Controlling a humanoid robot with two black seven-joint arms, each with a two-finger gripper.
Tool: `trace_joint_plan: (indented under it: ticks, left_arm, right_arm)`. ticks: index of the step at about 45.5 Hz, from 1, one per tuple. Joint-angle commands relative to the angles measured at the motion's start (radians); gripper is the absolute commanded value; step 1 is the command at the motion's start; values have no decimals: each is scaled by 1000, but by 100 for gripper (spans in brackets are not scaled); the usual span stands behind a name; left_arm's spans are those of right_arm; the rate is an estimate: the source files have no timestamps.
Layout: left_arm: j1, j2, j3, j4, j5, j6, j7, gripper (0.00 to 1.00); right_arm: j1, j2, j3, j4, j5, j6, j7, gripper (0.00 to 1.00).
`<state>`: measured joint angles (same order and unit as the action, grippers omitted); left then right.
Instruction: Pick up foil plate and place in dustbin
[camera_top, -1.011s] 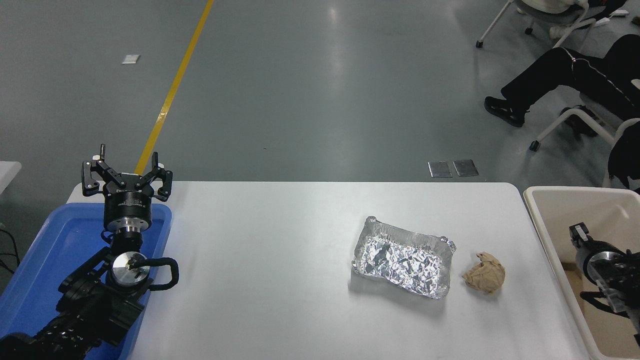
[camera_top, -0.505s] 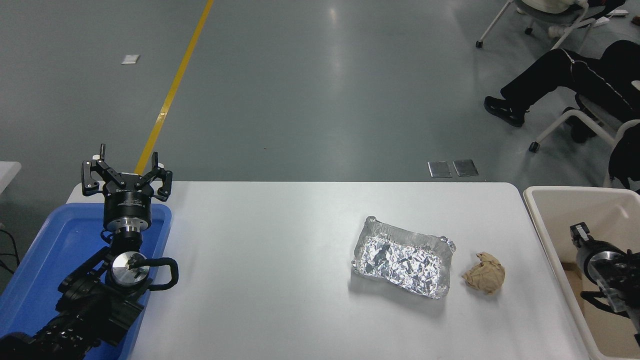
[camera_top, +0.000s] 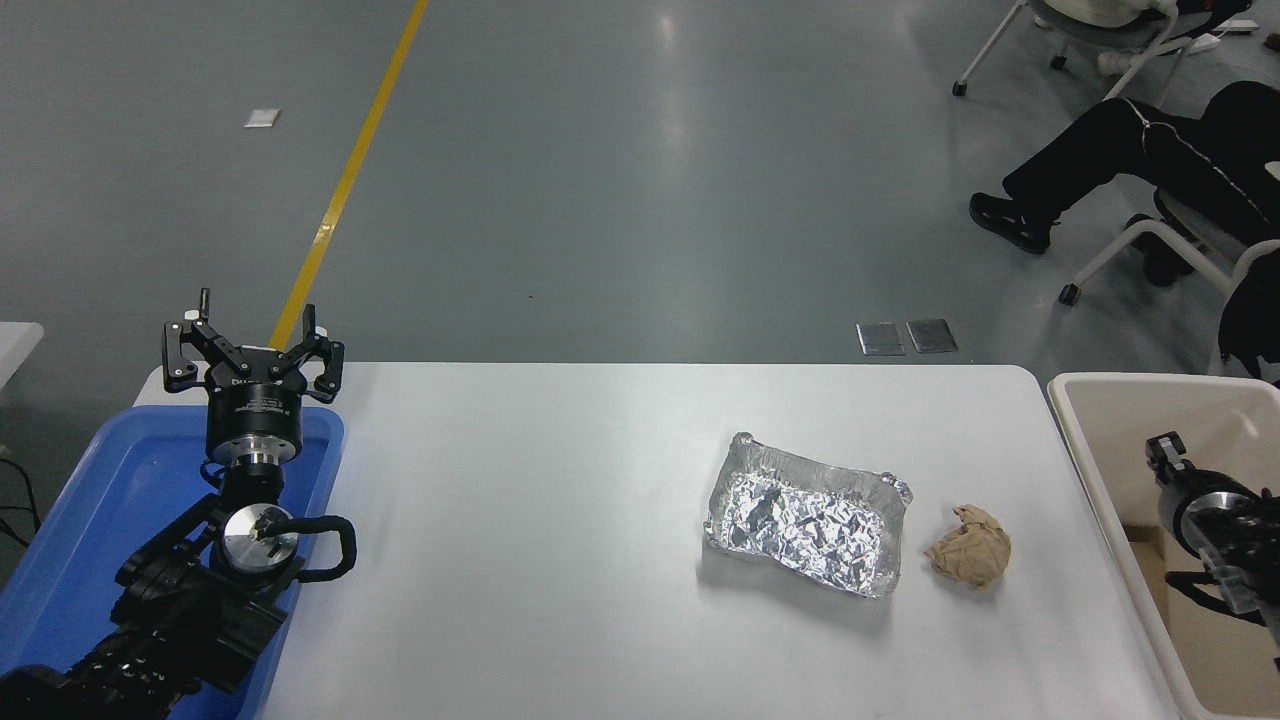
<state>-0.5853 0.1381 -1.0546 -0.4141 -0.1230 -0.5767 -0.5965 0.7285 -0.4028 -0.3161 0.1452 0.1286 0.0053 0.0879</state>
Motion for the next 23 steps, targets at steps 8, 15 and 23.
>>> trace_joint_plan:
  ticks: [8, 15, 23]
  left_arm:
    - [1, 0, 1, 0, 0, -2, 1, 99]
    - [-1, 0, 2, -2, 2, -2, 3, 99]
    - [-1, 0, 2, -2, 2, -2, 3, 99]
  right_arm:
    - [307, -206, -294, 502, -10, 12, 0, 100]
    - [584, -148, -688, 710, -10, 13, 0, 100]
    - [863, -88, -802, 1007, -14, 31, -2, 100]
